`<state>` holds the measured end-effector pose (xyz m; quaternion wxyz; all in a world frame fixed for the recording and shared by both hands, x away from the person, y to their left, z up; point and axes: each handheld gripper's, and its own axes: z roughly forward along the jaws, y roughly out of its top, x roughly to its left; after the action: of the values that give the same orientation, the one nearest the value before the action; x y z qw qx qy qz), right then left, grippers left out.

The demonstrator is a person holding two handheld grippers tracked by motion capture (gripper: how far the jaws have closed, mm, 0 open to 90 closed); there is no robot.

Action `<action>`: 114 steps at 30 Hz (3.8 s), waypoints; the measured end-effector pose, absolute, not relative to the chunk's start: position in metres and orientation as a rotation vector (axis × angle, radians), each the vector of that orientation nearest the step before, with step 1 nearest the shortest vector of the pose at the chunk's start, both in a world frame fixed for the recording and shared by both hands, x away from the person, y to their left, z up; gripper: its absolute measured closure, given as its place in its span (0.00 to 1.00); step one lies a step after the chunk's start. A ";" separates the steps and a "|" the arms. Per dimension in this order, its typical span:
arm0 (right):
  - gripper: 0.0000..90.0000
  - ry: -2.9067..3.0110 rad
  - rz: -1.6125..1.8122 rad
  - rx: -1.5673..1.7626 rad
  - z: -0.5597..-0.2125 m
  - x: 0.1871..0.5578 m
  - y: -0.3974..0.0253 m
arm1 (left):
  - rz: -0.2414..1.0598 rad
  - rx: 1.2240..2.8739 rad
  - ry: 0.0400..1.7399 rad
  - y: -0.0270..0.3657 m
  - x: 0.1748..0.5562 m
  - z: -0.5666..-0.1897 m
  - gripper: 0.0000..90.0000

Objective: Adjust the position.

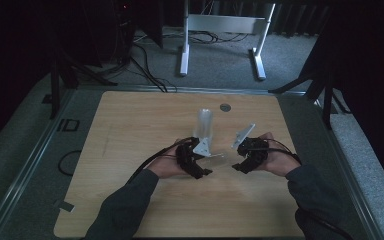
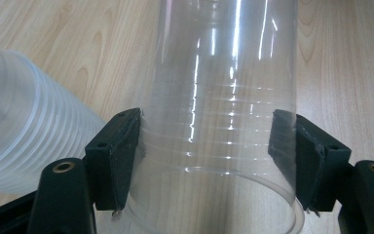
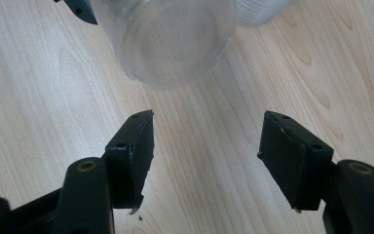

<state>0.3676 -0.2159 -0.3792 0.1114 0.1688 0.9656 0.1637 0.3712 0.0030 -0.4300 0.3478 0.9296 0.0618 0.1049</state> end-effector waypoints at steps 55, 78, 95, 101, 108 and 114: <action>0.39 2.959 0.471 0.326 -0.389 0.363 -0.184 | 0.414 2.497 0.024 -0.018 0.353 -0.431 0.33; 0.45 2.964 0.458 0.322 -0.391 0.362 -0.185 | 0.417 2.488 0.040 -0.019 0.353 -0.432 0.29; 0.46 2.955 0.480 0.330 -0.395 0.363 -0.192 | 0.404 2.444 0.097 -0.016 0.355 -0.426 0.16; 0.46 2.951 0.484 0.359 -0.397 0.363 -0.196 | 0.416 2.420 0.106 -0.015 0.355 -0.422 0.16; 0.46 2.933 0.497 0.402 -0.399 0.364 -0.204 | 0.410 2.381 0.134 -0.011 0.357 -0.418 0.16; 0.46 2.915 0.481 0.469 -0.402 0.366 -0.210 | 0.419 2.366 0.137 -0.012 0.357 -0.416 0.16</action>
<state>0.3662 -0.2098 -0.4021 0.0750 0.1563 0.9717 0.1604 0.3571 -0.0117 -0.4163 0.3593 0.9174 0.0531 0.1626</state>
